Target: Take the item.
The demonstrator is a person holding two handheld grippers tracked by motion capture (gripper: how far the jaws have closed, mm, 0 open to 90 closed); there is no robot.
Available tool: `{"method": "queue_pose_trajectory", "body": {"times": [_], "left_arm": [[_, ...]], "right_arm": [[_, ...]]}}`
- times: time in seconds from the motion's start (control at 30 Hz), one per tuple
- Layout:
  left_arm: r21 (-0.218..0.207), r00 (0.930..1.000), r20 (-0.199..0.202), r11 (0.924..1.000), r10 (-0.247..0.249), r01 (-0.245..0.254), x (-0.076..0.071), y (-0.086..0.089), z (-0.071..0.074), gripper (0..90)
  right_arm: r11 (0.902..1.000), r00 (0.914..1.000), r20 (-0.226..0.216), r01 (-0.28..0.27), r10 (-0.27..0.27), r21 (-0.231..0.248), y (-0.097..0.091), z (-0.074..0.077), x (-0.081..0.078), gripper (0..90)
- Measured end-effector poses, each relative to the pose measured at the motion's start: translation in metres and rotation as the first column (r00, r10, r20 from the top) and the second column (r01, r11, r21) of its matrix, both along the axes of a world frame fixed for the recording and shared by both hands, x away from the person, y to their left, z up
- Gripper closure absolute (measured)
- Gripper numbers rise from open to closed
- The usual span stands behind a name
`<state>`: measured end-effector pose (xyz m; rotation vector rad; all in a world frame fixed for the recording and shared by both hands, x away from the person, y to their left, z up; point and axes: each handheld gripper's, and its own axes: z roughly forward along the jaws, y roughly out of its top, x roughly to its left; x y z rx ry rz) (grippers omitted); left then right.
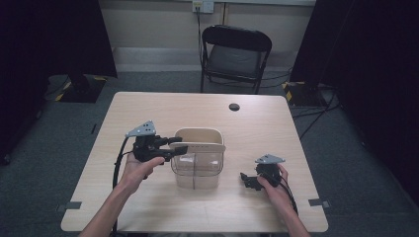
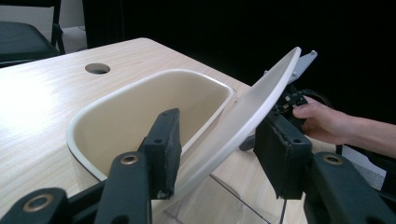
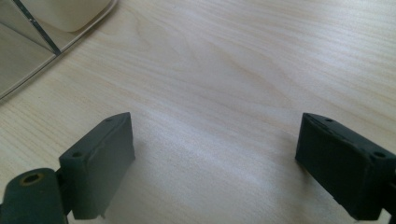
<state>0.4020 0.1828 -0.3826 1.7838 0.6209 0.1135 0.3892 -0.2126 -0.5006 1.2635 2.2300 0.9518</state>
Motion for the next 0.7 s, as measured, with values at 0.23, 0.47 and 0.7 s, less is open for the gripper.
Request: {"method": "queue_pose_trajectory", "body": {"times": [0.23, 0.47, 0.7], "left_arm": [[-0.007, 1.0000, -0.007, 1.0000, 0.002, -0.002, -0.0001, -0.0003, -0.0002, 51.0], [-0.002, 1.0000, -0.005, 1.0000, 0.002, -0.002, 0.0000, -0.0003, 0.0001, 50.8], [-0.003, 1.0000, -0.005, 1.0000, 0.002, -0.002, 0.0002, -0.0007, -0.0001, 50.7]], "right_arm": [[1.0000, 1.0000, 0.000, -0.001, 0.001, 0.000, -0.0001, 0.0000, 0.0000, 10.8], [1.0000, 1.0000, 0.000, 0.000, 0.000, 0.000, 0.0000, 0.0000, 0.0000, 10.8], [1.0000, 1.0000, 0.000, -0.001, 0.001, 0.000, -0.0001, 0.0000, 0.0000, 10.8]]}}
